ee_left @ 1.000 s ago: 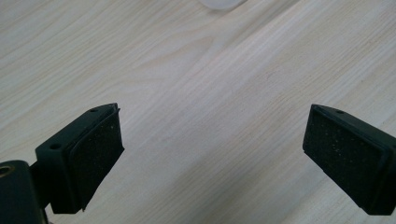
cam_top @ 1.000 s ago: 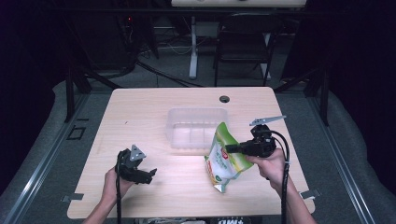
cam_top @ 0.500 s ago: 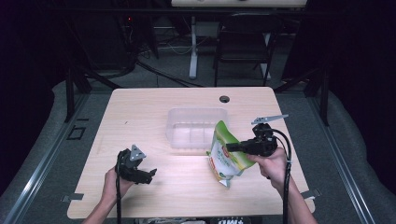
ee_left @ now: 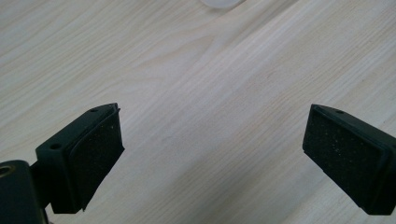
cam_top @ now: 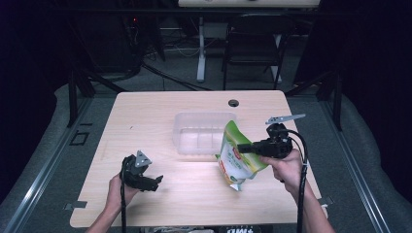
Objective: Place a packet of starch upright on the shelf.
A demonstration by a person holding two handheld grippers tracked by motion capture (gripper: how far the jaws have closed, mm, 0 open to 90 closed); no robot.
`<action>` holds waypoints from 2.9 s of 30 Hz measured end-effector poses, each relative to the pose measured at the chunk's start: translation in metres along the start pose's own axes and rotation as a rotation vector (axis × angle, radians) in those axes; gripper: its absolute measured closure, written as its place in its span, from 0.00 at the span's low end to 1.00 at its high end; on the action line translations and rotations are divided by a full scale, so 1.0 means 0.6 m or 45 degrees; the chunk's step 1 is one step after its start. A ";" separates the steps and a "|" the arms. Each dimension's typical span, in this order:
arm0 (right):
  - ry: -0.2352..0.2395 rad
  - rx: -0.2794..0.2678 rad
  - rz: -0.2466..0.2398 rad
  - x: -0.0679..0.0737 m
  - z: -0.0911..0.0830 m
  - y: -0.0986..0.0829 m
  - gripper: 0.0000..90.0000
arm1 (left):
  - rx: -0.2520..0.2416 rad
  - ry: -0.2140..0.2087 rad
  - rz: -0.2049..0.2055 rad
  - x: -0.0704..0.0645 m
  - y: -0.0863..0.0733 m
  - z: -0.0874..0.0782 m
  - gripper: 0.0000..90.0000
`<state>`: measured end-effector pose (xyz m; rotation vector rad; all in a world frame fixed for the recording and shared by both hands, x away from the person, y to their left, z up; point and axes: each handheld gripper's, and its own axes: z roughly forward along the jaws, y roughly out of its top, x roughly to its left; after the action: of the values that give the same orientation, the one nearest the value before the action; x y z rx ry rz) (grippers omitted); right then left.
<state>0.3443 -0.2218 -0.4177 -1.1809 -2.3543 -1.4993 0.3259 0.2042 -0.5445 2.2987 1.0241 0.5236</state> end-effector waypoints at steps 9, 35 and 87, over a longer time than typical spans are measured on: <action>-0.013 -0.026 -0.011 0.003 -0.017 0.017 1.00 | 0.001 0.000 -0.008 0.001 0.000 0.000 0.05; -0.058 -0.083 -0.064 0.018 -0.048 0.080 1.00 | 0.002 0.001 -0.001 0.002 0.000 0.001 0.05; -0.193 -0.067 -0.040 -0.012 -0.033 0.165 1.00 | 0.000 -0.013 -0.005 0.002 -0.001 0.002 0.05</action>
<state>0.4083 -0.2213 -0.3395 -1.3204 -2.4536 -1.5418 0.3272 0.2050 -0.5455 2.2960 1.0238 0.5098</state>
